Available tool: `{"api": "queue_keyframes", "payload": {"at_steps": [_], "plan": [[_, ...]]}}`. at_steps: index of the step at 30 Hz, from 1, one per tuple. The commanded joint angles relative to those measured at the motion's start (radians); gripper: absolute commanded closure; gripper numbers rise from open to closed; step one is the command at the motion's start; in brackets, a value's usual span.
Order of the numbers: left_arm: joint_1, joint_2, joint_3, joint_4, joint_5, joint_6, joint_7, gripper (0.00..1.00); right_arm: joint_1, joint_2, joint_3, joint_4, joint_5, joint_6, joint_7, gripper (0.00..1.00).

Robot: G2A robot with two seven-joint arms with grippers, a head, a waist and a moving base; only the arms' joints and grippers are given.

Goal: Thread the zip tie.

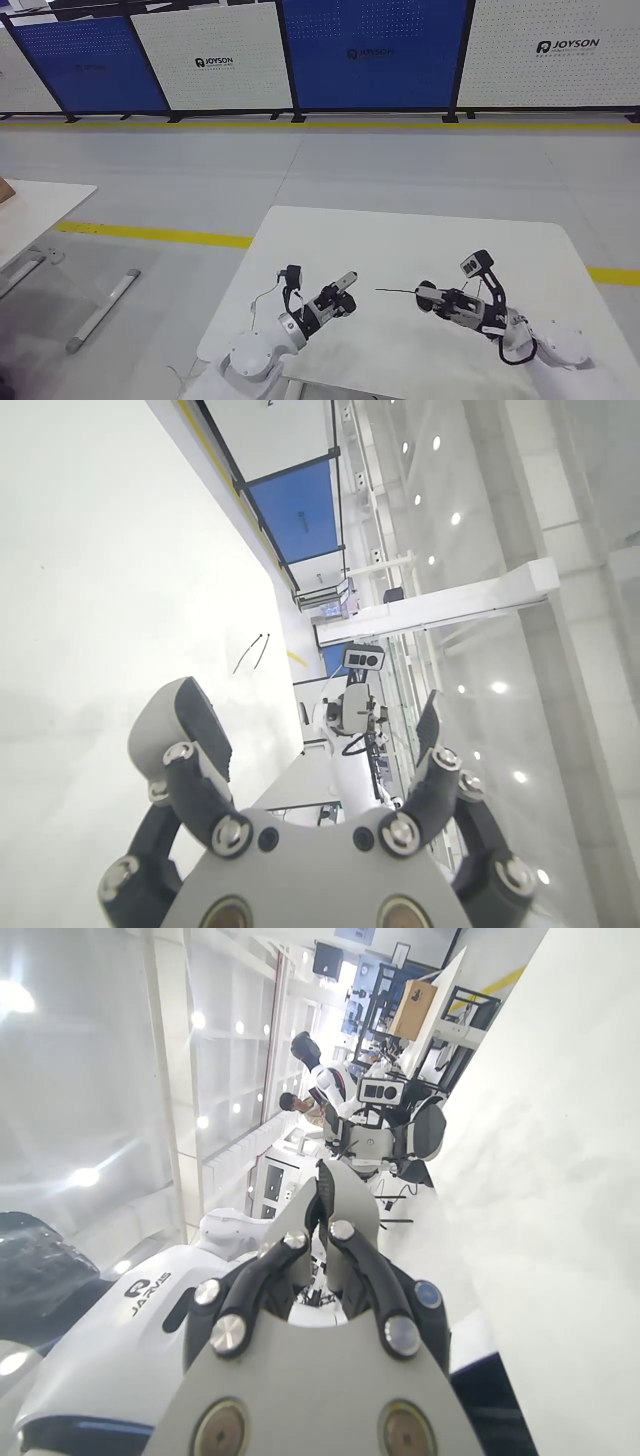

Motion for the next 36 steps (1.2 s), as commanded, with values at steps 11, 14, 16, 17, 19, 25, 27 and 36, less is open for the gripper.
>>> {"api": "queue_keyframes", "payload": {"at_steps": [11, 14, 16, 17, 19, 25, 27, 36], "plan": [[-0.073, -0.024, 0.104, 0.036, -0.029, -0.014, 0.077, 0.00, -0.018, -0.062, -0.031, -0.026, -0.120, 0.001, -0.192, 1.00], [-0.073, -0.024, 0.104, 0.036, -0.029, -0.014, 0.077, 0.00, -0.018, -0.062, -0.031, -0.026, -0.120, 0.001, -0.192, 1.00], [-0.073, -0.024, 0.104, 0.036, -0.029, -0.014, 0.077, 0.00, -0.018, -0.062, -0.031, -0.026, -0.120, 0.001, -0.192, 1.00], [-0.073, -0.024, 0.104, 0.036, -0.029, -0.014, 0.077, 0.00, -0.018, -0.062, -0.031, -0.026, -0.120, 0.001, -0.192, 1.00], [-0.073, -0.024, 0.104, 0.036, -0.029, -0.014, 0.077, 0.00, -0.018, -0.062, -0.031, -0.026, -0.120, 0.001, -0.192, 1.00], [-0.079, -0.027, 0.112, 0.032, -0.019, -0.021, 0.103, 0.00, -0.018, -0.062, -0.031, -0.026, -0.120, 0.001, -0.192, 1.00], [-0.088, -0.033, 0.128, 0.028, -0.023, -0.030, 0.146, 0.00, -0.018, -0.062, -0.031, -0.026, -0.120, 0.001, -0.192, 1.00], [-0.107, -0.044, 0.148, 0.033, -0.032, -0.019, 0.238, 0.00, -0.022, -0.062, -0.030, -0.028, -0.131, 0.008, -0.210, 1.00]]}}
